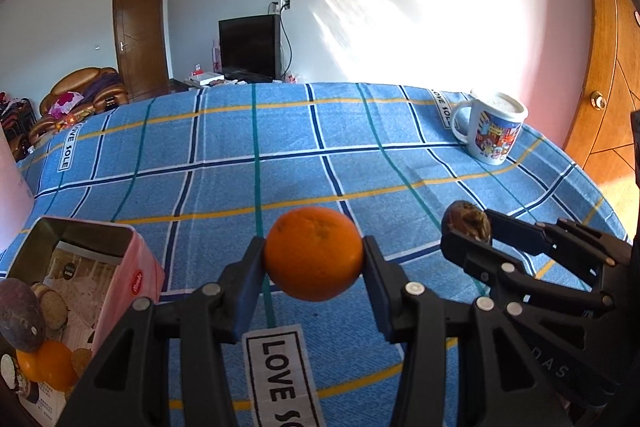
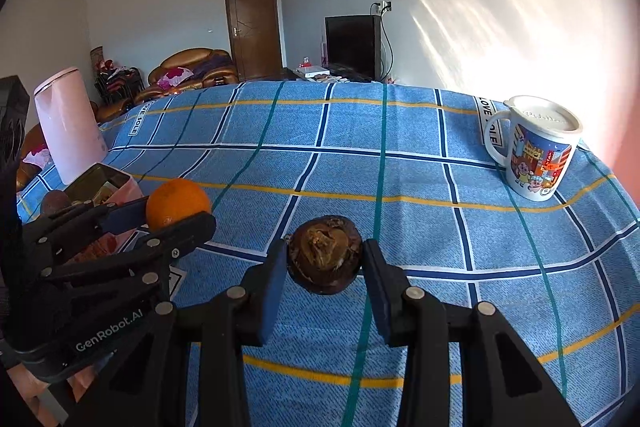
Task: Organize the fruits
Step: 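Carry the orange and brown dried fruit over the tin box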
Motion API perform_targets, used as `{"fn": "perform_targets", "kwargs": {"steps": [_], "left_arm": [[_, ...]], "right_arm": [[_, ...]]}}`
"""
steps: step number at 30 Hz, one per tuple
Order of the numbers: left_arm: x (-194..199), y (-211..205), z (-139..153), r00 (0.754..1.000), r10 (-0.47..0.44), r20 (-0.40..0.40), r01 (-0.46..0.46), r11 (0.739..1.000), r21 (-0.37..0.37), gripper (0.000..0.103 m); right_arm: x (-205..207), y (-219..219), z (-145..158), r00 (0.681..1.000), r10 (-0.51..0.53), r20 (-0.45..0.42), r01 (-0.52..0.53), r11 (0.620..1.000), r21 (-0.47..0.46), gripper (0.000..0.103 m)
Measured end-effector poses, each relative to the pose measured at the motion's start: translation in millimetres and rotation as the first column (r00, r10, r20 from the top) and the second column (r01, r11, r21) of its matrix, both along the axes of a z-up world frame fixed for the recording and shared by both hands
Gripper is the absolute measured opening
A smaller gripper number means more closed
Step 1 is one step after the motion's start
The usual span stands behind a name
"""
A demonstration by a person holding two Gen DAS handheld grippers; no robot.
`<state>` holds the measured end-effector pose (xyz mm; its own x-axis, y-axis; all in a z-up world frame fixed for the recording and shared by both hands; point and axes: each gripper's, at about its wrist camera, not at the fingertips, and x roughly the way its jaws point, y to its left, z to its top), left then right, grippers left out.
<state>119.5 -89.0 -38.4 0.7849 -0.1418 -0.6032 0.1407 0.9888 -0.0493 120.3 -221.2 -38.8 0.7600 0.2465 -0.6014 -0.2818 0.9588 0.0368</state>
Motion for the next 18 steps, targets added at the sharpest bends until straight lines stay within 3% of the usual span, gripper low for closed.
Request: {"fn": "perform_targets", "kwargs": {"steps": [18], "left_arm": [[-28,0,11,0.992,0.024,0.126,-0.032,0.998,0.059,0.049]], "right_arm": [[-28,3,9,0.996,-0.006,0.093,0.003,1.0,0.029,0.04]]}}
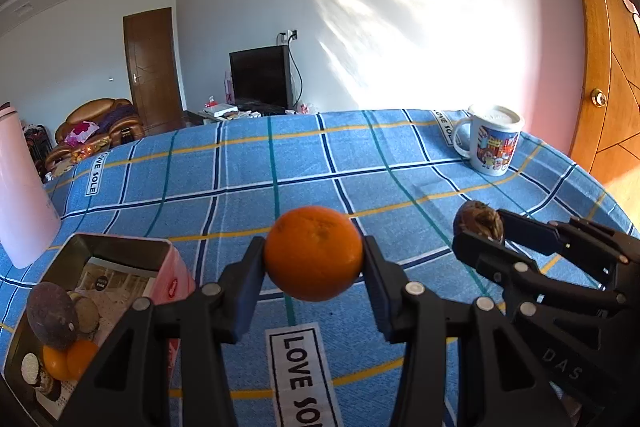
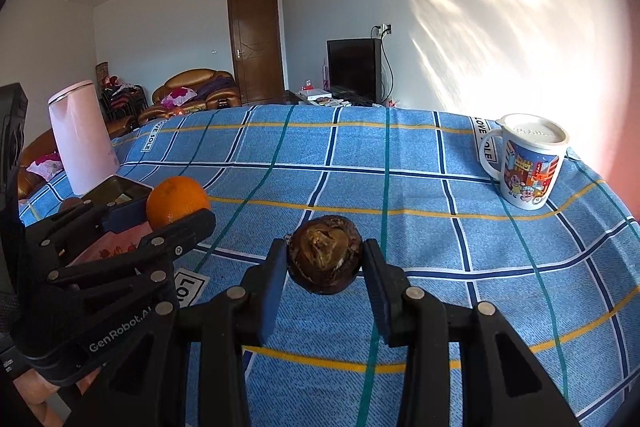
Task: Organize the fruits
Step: 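Carry the orange and brown dried fruit over the tin box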
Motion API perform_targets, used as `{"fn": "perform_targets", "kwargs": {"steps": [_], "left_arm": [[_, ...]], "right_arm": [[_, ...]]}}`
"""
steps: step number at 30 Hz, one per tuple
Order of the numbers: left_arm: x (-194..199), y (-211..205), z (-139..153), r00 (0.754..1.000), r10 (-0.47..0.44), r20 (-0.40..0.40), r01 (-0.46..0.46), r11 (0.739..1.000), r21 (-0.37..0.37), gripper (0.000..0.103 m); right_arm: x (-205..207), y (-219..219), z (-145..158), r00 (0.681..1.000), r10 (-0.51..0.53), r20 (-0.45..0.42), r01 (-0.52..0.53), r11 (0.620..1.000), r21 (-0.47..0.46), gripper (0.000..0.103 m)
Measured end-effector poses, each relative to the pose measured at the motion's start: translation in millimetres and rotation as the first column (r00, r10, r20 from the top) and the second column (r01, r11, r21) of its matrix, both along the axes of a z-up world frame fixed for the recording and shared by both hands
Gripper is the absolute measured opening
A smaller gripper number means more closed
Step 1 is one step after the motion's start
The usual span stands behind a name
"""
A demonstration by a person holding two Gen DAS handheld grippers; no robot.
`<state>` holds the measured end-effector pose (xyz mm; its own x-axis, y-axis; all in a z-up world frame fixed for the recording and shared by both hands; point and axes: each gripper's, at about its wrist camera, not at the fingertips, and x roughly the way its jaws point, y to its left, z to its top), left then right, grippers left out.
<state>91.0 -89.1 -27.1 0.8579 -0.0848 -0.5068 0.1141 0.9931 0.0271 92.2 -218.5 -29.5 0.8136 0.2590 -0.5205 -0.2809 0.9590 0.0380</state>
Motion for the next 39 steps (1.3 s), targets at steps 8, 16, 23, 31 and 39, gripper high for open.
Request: {"fn": "perform_targets", "kwargs": {"steps": [8,16,23,31,39], "left_arm": [[-9,3,3,0.999,0.008,0.033,-0.008,1.0,0.009,0.049],[-19,6,5,0.998,0.018,0.065,-0.019,1.0,0.018,0.049],[-33,5,9,0.991,0.031,0.132,-0.038,0.998,0.053,0.049],[-40,8,12,0.986,0.042,0.163,-0.052,0.997,0.057,0.049],[-47,14,13,0.986,0.046,0.161,-0.057,0.996,0.065,0.049]], "right_arm": [[-13,2,3,0.999,-0.004,0.04,0.004,1.0,0.001,0.04],[-23,3,6,0.997,-0.004,0.08,0.004,1.0,0.001,0.04],[-31,1,9,0.992,-0.008,0.124,0.008,1.0,0.004,0.04],[-40,2,12,0.985,-0.015,0.171,0.015,1.0,0.002,0.04],[-46,6,13,0.985,-0.01,0.173,0.009,1.0,0.006,0.04]]}}
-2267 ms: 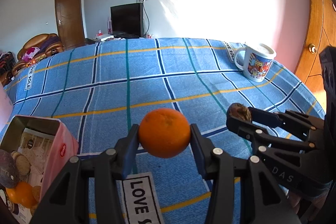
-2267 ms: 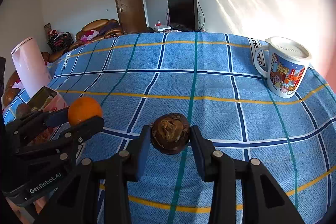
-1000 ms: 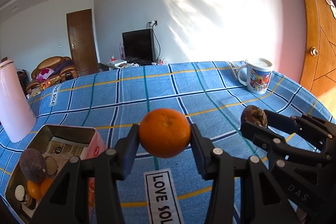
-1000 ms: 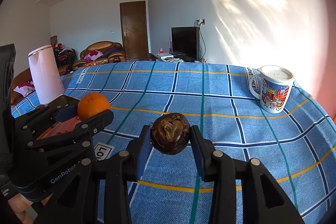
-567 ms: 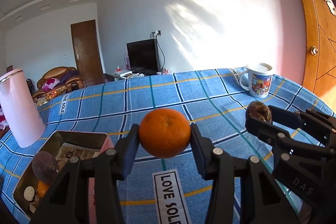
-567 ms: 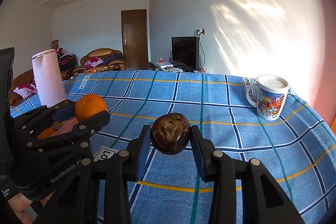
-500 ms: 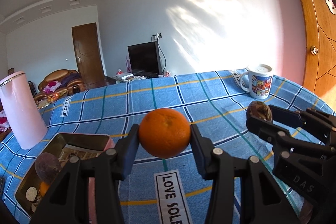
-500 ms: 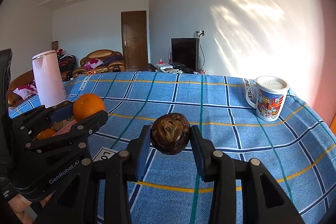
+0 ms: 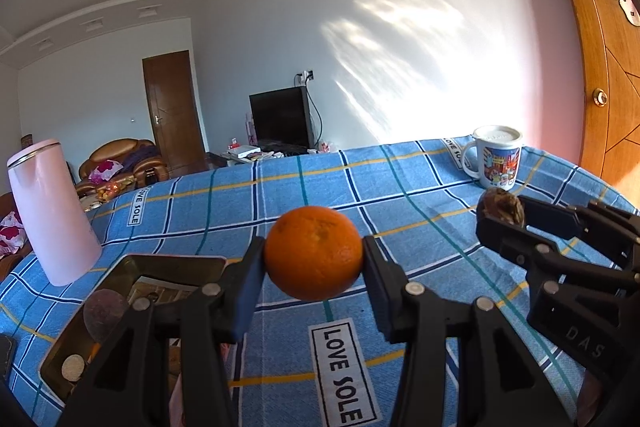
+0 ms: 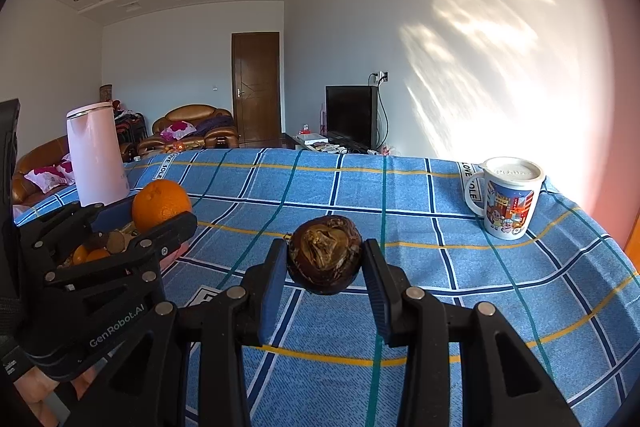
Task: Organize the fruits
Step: 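Carry the orange and brown dried fruit over the tin box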
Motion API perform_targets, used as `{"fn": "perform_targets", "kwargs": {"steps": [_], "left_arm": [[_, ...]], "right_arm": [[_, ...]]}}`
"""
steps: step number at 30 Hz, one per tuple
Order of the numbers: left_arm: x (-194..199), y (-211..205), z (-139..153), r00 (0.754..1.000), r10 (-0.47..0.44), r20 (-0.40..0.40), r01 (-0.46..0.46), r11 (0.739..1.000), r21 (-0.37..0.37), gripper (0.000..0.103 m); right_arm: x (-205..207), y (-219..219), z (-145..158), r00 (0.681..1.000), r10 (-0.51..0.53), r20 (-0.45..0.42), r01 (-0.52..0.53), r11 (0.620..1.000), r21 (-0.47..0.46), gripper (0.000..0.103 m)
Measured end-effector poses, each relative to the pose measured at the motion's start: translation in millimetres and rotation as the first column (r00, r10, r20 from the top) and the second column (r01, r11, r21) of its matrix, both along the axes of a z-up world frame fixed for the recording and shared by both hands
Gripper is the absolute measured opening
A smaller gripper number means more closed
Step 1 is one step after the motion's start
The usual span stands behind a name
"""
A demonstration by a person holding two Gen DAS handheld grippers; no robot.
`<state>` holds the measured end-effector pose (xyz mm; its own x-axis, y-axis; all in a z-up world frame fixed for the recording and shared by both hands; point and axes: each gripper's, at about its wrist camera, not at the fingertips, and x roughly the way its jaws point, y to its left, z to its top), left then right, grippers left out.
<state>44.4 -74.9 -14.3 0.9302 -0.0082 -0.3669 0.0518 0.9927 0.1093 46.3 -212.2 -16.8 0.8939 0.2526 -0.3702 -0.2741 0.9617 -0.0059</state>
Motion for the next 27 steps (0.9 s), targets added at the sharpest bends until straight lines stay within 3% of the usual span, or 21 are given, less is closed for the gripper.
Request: {"fn": "perform_targets", "kwargs": {"steps": [10,27], "left_arm": [[-12,33,8,1.0,0.028,-0.01,-0.029,0.999,-0.023,0.049],[-38,123,12,0.977,0.209,-0.036,-0.211,0.976,-0.051,0.049]], "right_arm": [[1,25,3,0.998,0.061,-0.016,-0.062,0.998,-0.017,0.04],[-8,113,22,0.962,0.274,-0.01,-0.274,0.961,-0.019,0.04]]}}
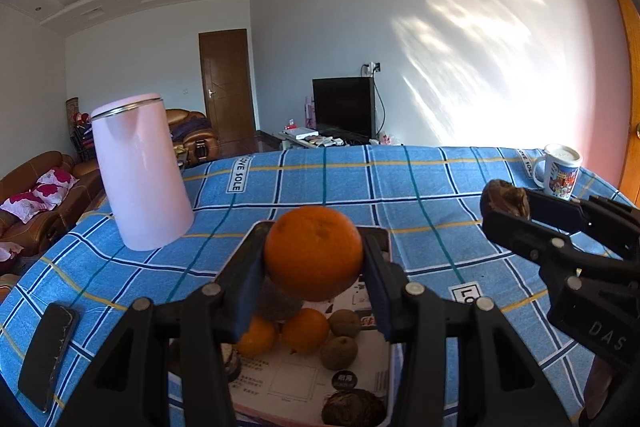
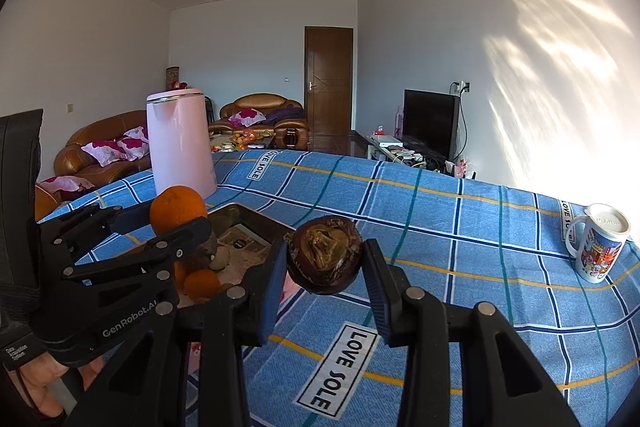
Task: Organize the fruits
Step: 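Carry the orange and brown dried fruit over the tin box, then lower both held items into the tin box and open both tools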
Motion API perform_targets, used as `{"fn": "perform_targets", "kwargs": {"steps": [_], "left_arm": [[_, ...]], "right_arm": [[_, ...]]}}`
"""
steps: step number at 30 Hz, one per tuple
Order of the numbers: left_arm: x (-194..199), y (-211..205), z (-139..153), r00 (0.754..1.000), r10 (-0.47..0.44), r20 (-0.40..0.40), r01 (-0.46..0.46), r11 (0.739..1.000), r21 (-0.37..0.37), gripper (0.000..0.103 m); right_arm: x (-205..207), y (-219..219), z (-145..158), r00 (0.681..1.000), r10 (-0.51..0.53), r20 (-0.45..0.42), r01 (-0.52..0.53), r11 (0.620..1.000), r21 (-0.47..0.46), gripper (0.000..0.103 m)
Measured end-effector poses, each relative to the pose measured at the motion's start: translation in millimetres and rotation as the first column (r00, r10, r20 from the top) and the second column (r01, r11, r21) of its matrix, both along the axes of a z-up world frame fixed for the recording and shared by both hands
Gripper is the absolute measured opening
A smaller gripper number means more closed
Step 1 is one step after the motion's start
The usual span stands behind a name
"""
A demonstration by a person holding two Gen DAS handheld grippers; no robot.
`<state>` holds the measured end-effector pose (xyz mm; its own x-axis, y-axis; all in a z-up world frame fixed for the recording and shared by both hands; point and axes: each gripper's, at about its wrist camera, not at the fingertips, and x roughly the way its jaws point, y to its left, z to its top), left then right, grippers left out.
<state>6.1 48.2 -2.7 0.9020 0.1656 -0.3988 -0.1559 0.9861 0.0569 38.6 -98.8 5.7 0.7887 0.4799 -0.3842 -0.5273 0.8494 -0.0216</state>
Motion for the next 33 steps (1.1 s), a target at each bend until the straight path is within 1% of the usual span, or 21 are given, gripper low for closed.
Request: {"fn": "perform_targets", "kwargs": {"steps": [6,10,14,18,24,27,33], "left_arm": [[-12,28,-8,0.998,0.052,-0.03,-0.053,0.999,-0.007,0.049],[-14,43,-15,0.995,0.079,-0.053,-0.08,0.997,-0.021,0.049],[-16,58,-21,0.993,0.09,-0.078,-0.094,0.994,-0.051,0.049],[-18,63,-26,0.992,0.089,-0.091,-0.095,0.994,-0.06,0.049],[-22,64,-27,0.992,0.077,-0.096,-0.083,0.994,-0.064,0.049],[-19,65,-29,0.991,0.067,-0.12,-0.076,0.994,-0.076,0.049],[-15,65,-34,0.987,0.061,-0.147,-0.072,0.995,-0.072,0.049]], "right_arm": [[-5,34,-1,0.997,0.078,-0.012,-0.078,0.997,-0.013,0.04],[-6,53,-6,0.993,0.117,-0.024,-0.117,0.993,-0.028,0.04],[-3,70,-13,0.988,0.144,-0.047,-0.146,0.988,-0.044,0.04],[2,80,-22,0.984,0.16,-0.083,-0.165,0.985,-0.056,0.04],[5,89,-28,0.981,0.163,-0.104,-0.17,0.983,-0.067,0.04],[3,91,-30,0.979,0.168,-0.113,-0.177,0.981,-0.077,0.04],[3,95,-32,0.976,0.17,-0.132,-0.183,0.979,-0.093,0.04]]}}
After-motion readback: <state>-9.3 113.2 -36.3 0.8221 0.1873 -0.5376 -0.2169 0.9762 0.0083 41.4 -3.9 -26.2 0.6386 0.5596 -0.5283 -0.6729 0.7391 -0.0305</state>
